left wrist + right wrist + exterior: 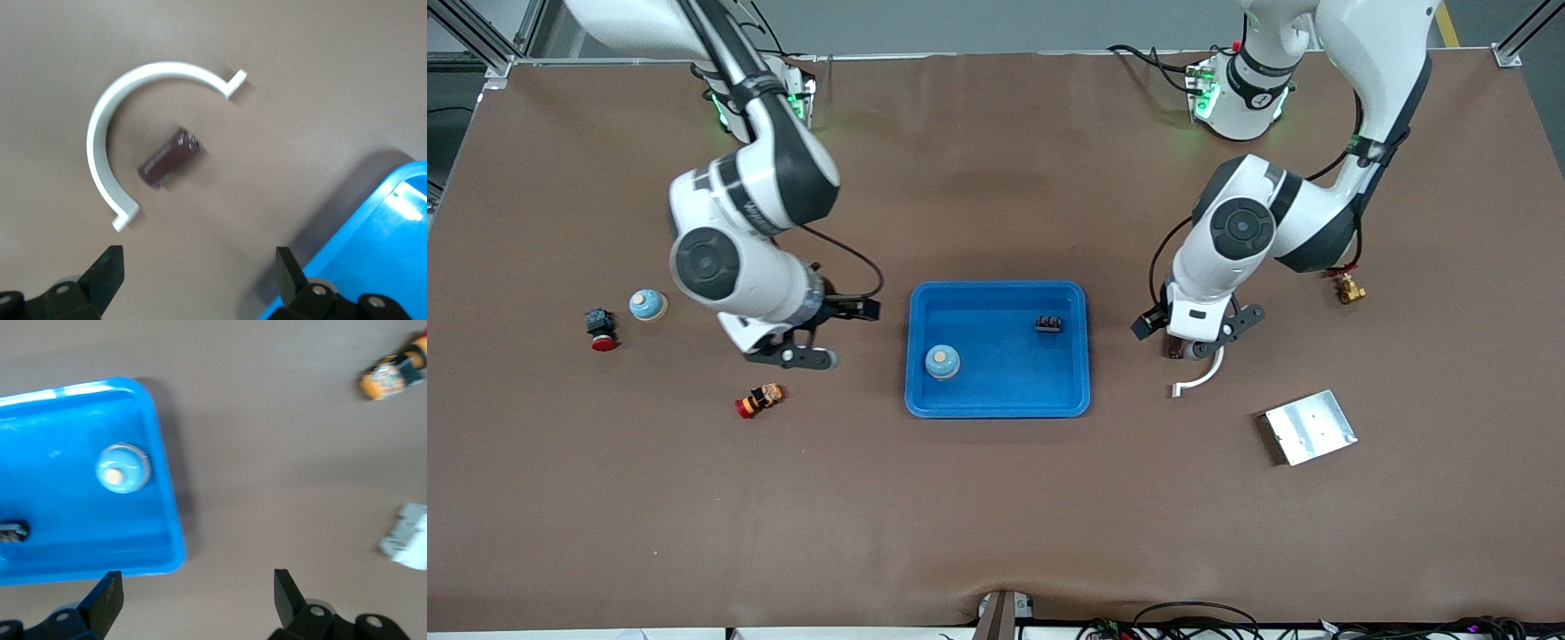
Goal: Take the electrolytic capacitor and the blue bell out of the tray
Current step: 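Return the right gripper to the tray while the left gripper returns too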
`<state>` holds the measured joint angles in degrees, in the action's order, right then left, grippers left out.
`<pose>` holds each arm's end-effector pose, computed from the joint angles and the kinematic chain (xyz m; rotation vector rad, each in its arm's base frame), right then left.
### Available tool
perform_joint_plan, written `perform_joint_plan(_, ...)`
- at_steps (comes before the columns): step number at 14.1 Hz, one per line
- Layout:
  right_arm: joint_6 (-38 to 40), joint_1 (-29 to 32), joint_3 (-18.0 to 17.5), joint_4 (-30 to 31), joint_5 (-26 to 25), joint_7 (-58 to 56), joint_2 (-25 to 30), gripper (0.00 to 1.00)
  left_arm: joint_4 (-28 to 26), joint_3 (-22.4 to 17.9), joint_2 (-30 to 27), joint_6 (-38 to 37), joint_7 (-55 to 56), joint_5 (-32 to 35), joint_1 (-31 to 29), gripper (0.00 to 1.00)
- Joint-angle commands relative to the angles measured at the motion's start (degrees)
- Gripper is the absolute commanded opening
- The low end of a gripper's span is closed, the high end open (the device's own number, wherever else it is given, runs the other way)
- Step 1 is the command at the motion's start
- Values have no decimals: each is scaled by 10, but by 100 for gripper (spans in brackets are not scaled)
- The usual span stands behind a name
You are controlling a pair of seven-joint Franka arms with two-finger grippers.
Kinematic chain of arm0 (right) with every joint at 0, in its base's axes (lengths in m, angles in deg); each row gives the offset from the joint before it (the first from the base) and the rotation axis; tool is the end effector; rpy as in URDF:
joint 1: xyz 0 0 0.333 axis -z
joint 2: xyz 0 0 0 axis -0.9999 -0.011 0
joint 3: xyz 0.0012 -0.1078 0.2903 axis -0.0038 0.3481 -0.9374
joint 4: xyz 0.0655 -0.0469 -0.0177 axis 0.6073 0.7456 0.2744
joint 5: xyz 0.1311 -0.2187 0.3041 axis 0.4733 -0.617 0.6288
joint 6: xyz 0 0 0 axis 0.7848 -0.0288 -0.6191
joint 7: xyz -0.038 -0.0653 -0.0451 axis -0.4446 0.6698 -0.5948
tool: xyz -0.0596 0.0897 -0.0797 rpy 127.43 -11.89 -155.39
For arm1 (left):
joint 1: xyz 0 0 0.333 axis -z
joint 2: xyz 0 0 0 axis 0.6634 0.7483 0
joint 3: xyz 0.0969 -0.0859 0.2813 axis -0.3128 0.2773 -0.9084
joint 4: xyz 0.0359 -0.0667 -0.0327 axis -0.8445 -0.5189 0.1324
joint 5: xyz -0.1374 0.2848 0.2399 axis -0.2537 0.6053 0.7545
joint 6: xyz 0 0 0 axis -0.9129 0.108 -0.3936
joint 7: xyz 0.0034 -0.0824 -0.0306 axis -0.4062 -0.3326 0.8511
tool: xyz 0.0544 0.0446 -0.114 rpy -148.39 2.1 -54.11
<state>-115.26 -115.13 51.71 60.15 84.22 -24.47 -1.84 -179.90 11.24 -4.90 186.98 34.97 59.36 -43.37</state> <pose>0.5715 0.2986 0.3321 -3.0265 0.2262 0.2959 0.5277 -0.2663 0.2592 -2.9473 -1.0298 0.0793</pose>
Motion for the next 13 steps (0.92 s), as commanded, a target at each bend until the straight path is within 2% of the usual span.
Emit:
perform_joint_plan(1,-57,-43,7,-14,11,68,-46,100,14,8,18,3,114,-10,18,100)
perform_joint_plan(5,-86,-79,7,-40,6,110,-98,100,21,8,33,38,277,-8,49,100)
perform_joint_plan(8,-109,-99,9,-64,4,136,-137,100,47,4,58,39,395,1,92,100)
perform_joint_plan(10,-141,-102,9,-64,1,144,-151,100,67,4,73,39,495,30,107,100)
perform_joint_plan(13,-159,-102,10,-64,-12,144,-166,100,109,4,128,39,635,113,132,100)
